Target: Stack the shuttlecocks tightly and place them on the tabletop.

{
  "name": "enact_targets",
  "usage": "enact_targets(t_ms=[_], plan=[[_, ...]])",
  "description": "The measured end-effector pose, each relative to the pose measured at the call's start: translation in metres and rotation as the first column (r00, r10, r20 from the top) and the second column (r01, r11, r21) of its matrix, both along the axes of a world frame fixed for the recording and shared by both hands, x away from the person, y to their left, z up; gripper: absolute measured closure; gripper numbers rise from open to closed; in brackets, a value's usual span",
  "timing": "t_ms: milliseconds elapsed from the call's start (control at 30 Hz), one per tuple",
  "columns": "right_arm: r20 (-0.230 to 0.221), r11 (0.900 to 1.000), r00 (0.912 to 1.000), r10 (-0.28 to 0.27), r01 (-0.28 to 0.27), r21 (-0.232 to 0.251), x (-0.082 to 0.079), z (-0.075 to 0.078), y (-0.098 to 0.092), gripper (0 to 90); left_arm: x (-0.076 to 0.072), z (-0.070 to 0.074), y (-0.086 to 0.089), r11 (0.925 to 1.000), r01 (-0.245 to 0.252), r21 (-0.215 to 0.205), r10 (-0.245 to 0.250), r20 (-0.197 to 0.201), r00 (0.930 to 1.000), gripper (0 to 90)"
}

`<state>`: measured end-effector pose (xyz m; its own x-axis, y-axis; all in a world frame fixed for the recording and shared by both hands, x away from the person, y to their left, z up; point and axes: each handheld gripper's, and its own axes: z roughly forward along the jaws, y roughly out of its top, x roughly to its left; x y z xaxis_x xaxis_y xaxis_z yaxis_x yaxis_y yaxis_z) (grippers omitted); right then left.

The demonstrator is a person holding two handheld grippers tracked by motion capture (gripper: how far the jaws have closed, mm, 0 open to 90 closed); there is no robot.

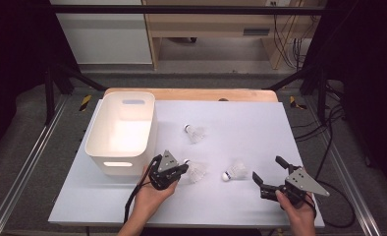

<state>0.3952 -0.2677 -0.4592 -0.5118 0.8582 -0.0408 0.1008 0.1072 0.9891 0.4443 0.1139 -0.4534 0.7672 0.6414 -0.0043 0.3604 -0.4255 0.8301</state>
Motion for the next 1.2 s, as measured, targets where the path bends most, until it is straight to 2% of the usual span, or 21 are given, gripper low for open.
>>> enact_targets(t_ms=[133, 233, 400, 567, 700, 800, 867, 900, 1033, 1200], plan=[[-0.006, 1.000, 1.0000, -0.001, 0.001, -0.002, 0.001, -0.001, 0.001, 3.7, -0.006, 0.002, 0.000, 0.9997, 0.013, -0.020, -0.013, 0.008, 0.9999, 89.2], [-0.008, 1.000, 1.0000, 0.001, -0.001, -0.003, 0.001, -0.001, 0.002, 3.7, -0.006, 0.000, -0.004, 0.9995, 0.025, -0.017, -0.025, 0.002, 0.9997, 89.1], [-0.010, 1.000, 1.0000, 0.000, 0.000, -0.001, 0.001, -0.001, 0.002, 3.7, 0.002, -0.006, -0.012, 0.9996, 0.023, -0.016, -0.023, -0.017, 0.9996, 89.2], [-0.005, 1.000, 1.0000, 0.001, -0.001, 0.000, 0.001, -0.001, 0.001, 3.7, 0.010, -0.008, -0.022, 0.9996, 0.023, -0.017, -0.023, -0.015, 0.9996, 89.2], [-0.003, 1.000, 1.0000, 0.001, -0.001, -0.001, 0.001, 0.000, 0.000, 3.7, 0.023, -0.007, -0.031, 0.9997, 0.005, -0.026, -0.005, 0.003, 1.0000, 89.1], [-0.004, 1.000, 1.0000, 0.001, -0.001, 0.002, 0.000, 0.000, 0.000, 3.7, 0.037, -0.007, -0.038, 0.9990, -0.035, -0.026, 0.036, 0.021, 0.9991, 88.0], [-0.003, 1.000, 1.0000, 0.001, -0.001, 0.005, 0.000, 0.000, 0.000, 3.7, 0.045, -0.005, -0.041, 0.9972, -0.061, -0.044, 0.063, 0.039, 0.9973, 88.1], [-0.004, 1.000, 1.0000, -0.001, 0.001, 0.004, 0.000, 0.000, 0.000, 3.7, 0.049, -0.005, -0.043, 0.9963, -0.075, -0.043, 0.076, 0.038, 0.9963, 88.3], [-0.002, 1.000, 1.0000, -0.003, 0.003, 0.007, 0.000, 0.000, -0.002, 3.7, 0.063, -0.011, -0.049, 0.9959, -0.086, -0.028, 0.086, -0.005, 0.9963, 89.5], [-0.002, 1.000, 1.0000, -0.005, 0.005, 0.006, 0.000, 0.000, -0.003, 3.7, 0.069, -0.013, -0.050, 0.9942, -0.101, -0.038, 0.101, -0.012, 0.9949, 89.9]])
